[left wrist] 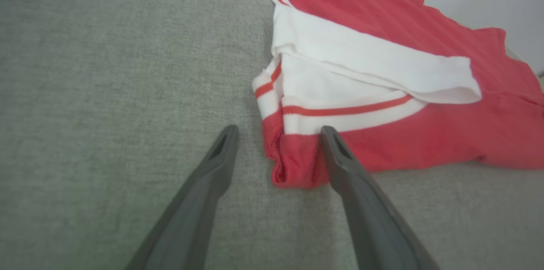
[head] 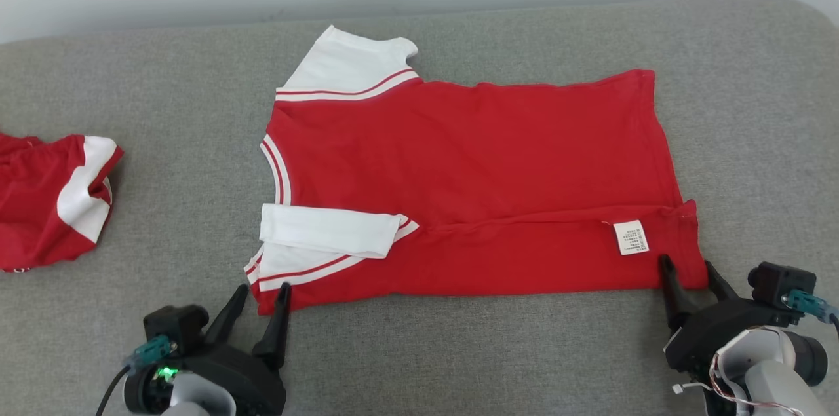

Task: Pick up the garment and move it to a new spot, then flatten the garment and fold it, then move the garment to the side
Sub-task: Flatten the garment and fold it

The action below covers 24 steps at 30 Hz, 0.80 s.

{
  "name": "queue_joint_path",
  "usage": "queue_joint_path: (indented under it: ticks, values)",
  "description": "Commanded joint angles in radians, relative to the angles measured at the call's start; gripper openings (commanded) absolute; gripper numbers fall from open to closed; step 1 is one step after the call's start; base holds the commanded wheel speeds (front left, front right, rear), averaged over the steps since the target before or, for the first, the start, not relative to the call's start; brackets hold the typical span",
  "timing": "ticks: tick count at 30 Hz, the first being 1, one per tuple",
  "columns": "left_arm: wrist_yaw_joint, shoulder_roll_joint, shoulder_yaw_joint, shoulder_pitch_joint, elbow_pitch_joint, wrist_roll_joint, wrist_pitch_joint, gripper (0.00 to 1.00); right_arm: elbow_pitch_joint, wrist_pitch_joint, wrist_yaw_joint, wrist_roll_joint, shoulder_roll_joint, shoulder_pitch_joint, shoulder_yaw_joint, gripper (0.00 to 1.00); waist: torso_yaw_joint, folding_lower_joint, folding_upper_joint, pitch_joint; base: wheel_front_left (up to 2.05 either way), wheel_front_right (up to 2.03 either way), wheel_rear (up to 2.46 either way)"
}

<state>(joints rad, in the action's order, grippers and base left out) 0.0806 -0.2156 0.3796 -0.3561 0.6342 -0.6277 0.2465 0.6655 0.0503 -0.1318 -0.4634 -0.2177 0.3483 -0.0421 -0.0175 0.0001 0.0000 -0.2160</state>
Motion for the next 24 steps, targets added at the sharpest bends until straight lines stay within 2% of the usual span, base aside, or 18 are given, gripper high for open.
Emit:
queue_joint_path:
  ticks: [1, 2, 3, 4, 13, 19, 24]
  values:
    - [0.006, 0.009, 0.006, -0.005, 0.024, -0.012, -0.007, 0.97, 0.016, 0.007, 0.002, -0.005, 0.007, 0.01, -0.007, 0.43, 0.005, -0.0001, 0.0, -0.007, 0.0, 0.0, 0.0]
    - [0.006, 0.013, 0.008, -0.012, 0.038, -0.013, -0.005, 0.46, 0.03, 0.011, 0.002, -0.009, 0.01, 0.016, -0.015, 0.0, 0.005, -0.0001, 0.0, -0.007, 0.0, 0.0, 0.0]
    - [0.01, 0.019, 0.01, -0.017, 0.05, -0.013, -0.004, 0.31, 0.043, 0.018, 0.002, -0.014, 0.014, 0.022, -0.025, 0.0, 0.006, -0.0001, 0.0, -0.006, 0.0, 0.0, 0.0]
    - [0.015, 0.026, 0.01, -0.021, 0.057, -0.016, -0.002, 0.0, 0.052, 0.027, 0.002, -0.018, 0.016, 0.026, -0.032, 0.0, 0.006, -0.0001, 0.0, -0.003, 0.0, 0.0, 0.0]
    - [0.025, 0.017, -0.041, 0.033, 0.035, -0.024, 0.019, 0.0, 0.07, 0.078, 0.002, -0.066, -0.001, 0.0, -0.109, 0.0, 0.012, -0.0001, 0.0, 0.084, 0.0, 0.0, 0.0]
    - [0.006, 0.028, -0.084, 0.155, -0.054, -0.021, 0.019, 0.0, 0.006, 0.063, 0.002, -0.11, -0.037, -0.079, -0.153, 0.0, 0.009, -0.0001, 0.0, 0.13, 0.0, 0.0, 0.0]
    - [-0.011, 0.037, -0.101, 0.235, -0.127, -0.008, 0.019, 0.0, -0.06, 0.045, 0.003, -0.141, -0.067, -0.155, -0.15, 0.0, 0.006, -0.0001, 0.0, 0.144, 0.0, 0.0, 0.0]
